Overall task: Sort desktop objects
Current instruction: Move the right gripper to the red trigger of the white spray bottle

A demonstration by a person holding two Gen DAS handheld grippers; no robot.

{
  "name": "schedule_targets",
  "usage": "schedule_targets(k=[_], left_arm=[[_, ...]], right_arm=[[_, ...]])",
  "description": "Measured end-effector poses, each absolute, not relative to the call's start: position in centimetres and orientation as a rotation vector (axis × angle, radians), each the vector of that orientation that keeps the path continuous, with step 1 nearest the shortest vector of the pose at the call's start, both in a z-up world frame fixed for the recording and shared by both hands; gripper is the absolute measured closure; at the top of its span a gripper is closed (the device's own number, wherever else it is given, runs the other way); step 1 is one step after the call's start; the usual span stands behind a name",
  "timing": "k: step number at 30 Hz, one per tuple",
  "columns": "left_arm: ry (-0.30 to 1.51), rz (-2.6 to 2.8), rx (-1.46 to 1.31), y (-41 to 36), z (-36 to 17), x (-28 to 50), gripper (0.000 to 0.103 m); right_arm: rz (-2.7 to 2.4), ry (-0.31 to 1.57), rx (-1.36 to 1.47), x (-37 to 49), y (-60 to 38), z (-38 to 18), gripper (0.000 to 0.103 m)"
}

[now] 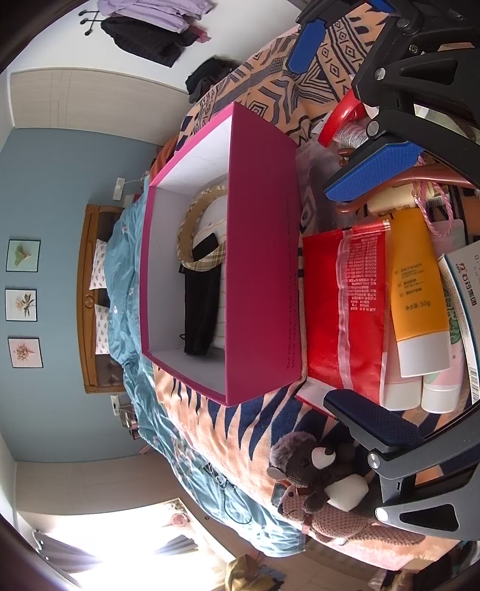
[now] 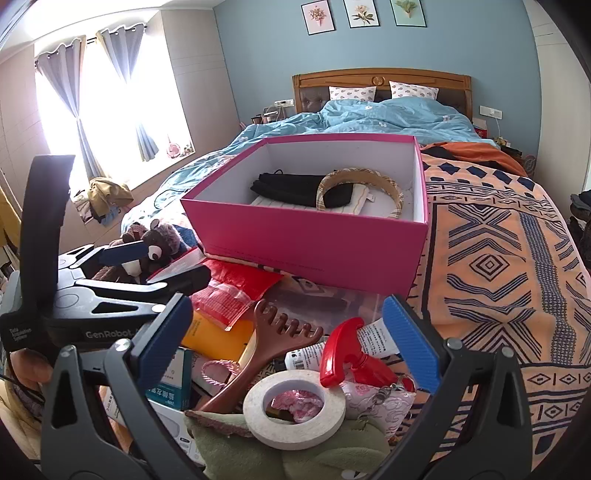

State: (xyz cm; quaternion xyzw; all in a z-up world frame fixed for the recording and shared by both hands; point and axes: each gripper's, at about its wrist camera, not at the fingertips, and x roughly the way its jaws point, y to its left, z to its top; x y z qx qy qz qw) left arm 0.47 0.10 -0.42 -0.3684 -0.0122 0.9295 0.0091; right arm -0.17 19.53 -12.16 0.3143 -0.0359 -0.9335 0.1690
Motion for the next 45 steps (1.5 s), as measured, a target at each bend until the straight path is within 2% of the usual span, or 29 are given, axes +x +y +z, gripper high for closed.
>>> schedule_targets(k=[14,19,23,31,33,37,42,45], left_arm=[[-0.008,2.851,-1.120,0.4,-0.8,1.1,0.000],[0.028,2.820,-1.118,1.0,-1.0,1.2,0.000],[0.076,2.800,-1.114,1.8,-1.0,1.2,0.000],[0.187,2.724,-1.143,4.2,-1.8,0.4,0.000],[0.220,2.711,-1.149,4.9,-2.0,0.2,0.000],[0.256,2.681,-1.171,5.9,-2.5,-0.2,0.000],[0.323,2.592,-1.170,6.8,-3.2,-0.5,0.000],[0.334,2.582,-1.177,7.2,-3.4,-0.6,0.000]], right_arm=[[-2.646,-0.117,0.882,0.5,20.4,-11.9,0.000],[-2.622,-0.231,0.823,0.9,22.3,-10.8,0.000],[-2.691,-0.209,0.768,1.3,23.9,-9.3,0.000],[-2.732,-0.202,0.933,0.9,28.3,-11.1,0.000],[-2.695,-0.206,0.973,1.0,28.9,-12.2,0.004],[-2.657,-0.128,1.054,1.0,28.5,-14.1,0.006],[-2.592,0.035,1.087,0.4,26.4,-15.3,0.018],[-2.569,0.119,1.068,-0.1,25.6,-15.4,0.019]])
